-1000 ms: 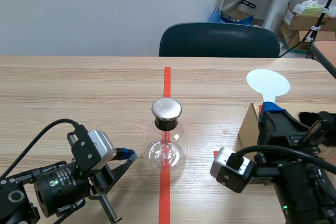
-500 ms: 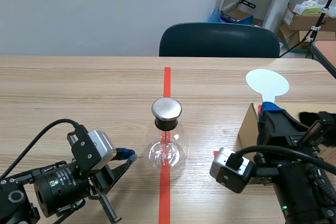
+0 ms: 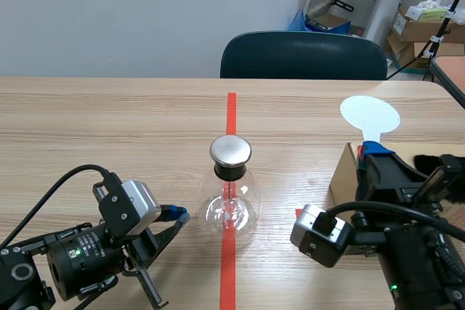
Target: Do the electroscope experiment
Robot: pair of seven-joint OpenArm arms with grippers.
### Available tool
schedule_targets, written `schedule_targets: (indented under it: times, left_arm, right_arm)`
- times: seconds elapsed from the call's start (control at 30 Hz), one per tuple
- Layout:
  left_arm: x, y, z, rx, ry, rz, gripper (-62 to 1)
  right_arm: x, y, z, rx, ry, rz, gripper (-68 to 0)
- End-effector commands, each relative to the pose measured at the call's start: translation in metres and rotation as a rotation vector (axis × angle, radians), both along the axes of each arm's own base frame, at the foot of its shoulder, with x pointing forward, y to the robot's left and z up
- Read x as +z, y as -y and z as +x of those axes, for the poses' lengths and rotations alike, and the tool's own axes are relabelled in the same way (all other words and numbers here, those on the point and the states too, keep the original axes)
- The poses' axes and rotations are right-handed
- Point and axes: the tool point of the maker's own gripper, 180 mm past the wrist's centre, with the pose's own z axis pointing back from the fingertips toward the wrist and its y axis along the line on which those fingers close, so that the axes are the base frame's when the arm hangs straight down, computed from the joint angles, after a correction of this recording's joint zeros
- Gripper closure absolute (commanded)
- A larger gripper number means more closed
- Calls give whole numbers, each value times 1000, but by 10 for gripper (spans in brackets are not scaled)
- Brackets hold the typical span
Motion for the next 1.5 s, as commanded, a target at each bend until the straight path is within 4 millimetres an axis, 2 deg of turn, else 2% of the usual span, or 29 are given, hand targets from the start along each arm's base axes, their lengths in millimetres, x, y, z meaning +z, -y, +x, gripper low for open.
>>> schedule_targets:
  times: [0.0, 0.93, 1.0, 1.13, 1.23, 1.3, 1.47]
  left_arm:
    - [10, 5, 3, 0, 25, -30, -55]
    - [11, 5, 4, -2, 29, -34, -58]
    - [12, 5, 3, -3, 33, -38, -102]
    - [15, 5, 3, -14, 50, -38, -275]
    - [15, 1, 2, -24, 52, -22, -353]
    - [17, -2, 2, -31, 55, -16, -379]
    - [26, -5, -4, -62, 36, -42, -379]
  right_arm:
    - [8, 4, 2, -9, 27, 2, -18]
    - [7, 3, 2, -6, 26, 2, -18]
    - [7, 3, 2, -5, 26, 2, -18]
    - [7, 1, 1, 2, 26, 3, -18]
    - [4, -5, -3, 36, 10, 11, -18]
    - [4, -10, -7, 68, 4, 12, -18]
    - [7, -19, -17, 111, 8, 24, -18]
